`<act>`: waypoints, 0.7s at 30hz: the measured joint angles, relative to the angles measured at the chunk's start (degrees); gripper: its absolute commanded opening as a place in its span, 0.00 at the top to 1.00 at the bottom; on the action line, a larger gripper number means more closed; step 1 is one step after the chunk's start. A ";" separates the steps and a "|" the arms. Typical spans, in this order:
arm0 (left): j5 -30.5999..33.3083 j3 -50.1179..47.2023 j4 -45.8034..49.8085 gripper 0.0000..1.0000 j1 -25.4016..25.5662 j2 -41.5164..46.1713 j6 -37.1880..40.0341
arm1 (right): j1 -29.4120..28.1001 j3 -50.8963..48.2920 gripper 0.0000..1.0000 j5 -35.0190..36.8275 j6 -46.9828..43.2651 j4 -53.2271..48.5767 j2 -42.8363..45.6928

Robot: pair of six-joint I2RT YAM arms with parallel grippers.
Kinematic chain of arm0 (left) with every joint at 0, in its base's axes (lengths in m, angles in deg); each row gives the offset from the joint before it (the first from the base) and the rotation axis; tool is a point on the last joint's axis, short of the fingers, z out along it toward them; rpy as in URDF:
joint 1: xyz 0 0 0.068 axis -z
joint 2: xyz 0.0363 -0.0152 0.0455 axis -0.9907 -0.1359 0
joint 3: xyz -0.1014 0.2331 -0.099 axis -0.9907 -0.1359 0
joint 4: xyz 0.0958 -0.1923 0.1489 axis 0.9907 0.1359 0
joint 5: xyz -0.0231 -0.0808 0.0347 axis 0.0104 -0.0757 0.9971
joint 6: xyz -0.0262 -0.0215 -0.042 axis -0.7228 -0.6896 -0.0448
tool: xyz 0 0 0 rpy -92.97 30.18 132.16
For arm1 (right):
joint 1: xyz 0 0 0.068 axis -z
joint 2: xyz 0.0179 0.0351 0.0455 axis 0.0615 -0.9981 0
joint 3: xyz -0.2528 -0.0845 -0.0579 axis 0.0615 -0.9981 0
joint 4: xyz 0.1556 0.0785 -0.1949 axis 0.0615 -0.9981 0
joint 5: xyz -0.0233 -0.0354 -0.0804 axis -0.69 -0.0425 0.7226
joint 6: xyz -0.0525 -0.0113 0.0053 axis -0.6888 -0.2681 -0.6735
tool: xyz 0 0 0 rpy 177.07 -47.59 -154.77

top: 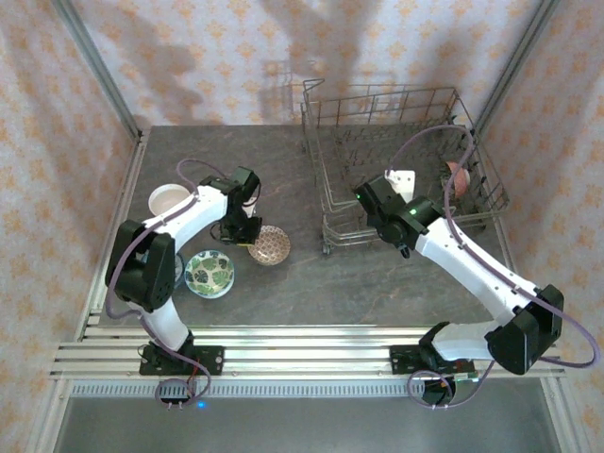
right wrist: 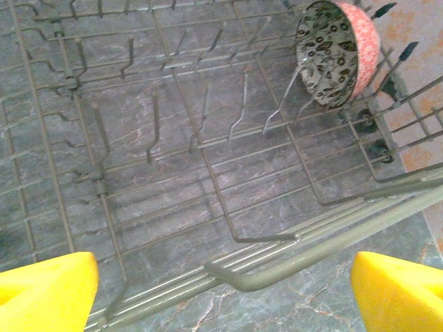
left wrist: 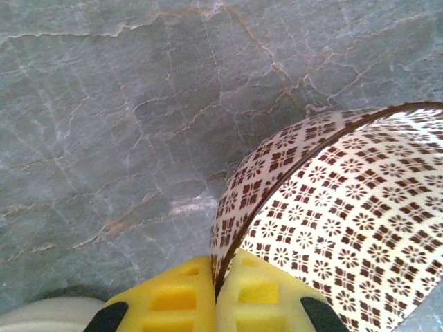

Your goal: Load the bowls into the dish rack

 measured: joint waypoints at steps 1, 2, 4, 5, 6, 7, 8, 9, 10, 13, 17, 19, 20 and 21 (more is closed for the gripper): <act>0.17 -0.28 0.20 1.00 -0.02 1.44 -0.20 | 0.02 0.59 0.08 -0.90 -0.13 -0.28 -0.09; 0.48 -0.31 0.44 1.00 -0.02 2.73 -0.39 | 0.00 1.40 0.08 -1.75 -0.28 -0.66 -0.22; 1.36 -0.31 0.46 1.00 -0.02 6.32 -0.98 | 0.00 4.07 0.08 -3.56 -0.94 -1.11 -0.83; 1.57 -0.26 0.46 1.00 -0.02 7.96 -1.33 | 0.02 5.42 0.08 -4.50 -1.33 -1.14 -1.18; 1.79 -0.15 0.46 1.00 -0.02 9.97 -1.57 | 0.02 6.95 0.08 -5.49 -1.86 -1.18 -1.57; 1.92 0.07 0.48 1.00 -0.02 11.78 -1.90 | 0.00 8.57 0.09 -6.49 -2.34 -1.29 -1.97; 2.14 0.48 0.55 1.00 -0.02 13.07 -2.19 | 0.00 10.10 0.09 -7.56 -2.93 -1.31 -2.36; 2.36 1.18 0.61 1.00 -0.02 14.25 -2.60 | 0.00 11.98 0.09 -8.87 -3.54 -1.33 -2.86; 2.54 2.19 0.63 1.00 -0.02 15.26 -3.04 | 0.00 14.10 0.10 -10.21 -4.09 -1.38 -3.52; 2.75 5.84 0.63 1.00 -0.02 16.50 -3.98 | -0.07 20.24 0.12 -13.92 -5.42 -1.55 -5.68; 2.69 12.50 0.66 1.00 -0.02 16.44 -4.98 | -0.09 28.50 0.18 -19.52 -6.62 -2.49 -8.94; 2.47 16.81 0.79 1.00 0.07 16.09 -5.46 | -0.09 31.89 0.22 -23.45 -6.93 -2.38 -10.27; 2.36 18.73 0.74 1.00 0.15 15.82 -5.66 | -0.09 32.92 0.25 -25.22 -7.06 -2.32 -10.64; 2.23 20.87 0.63 1.00 0.37 15.52 -5.88 | -0.09 33.94 0.28 -27.23 -7.19 -2.29 -11.02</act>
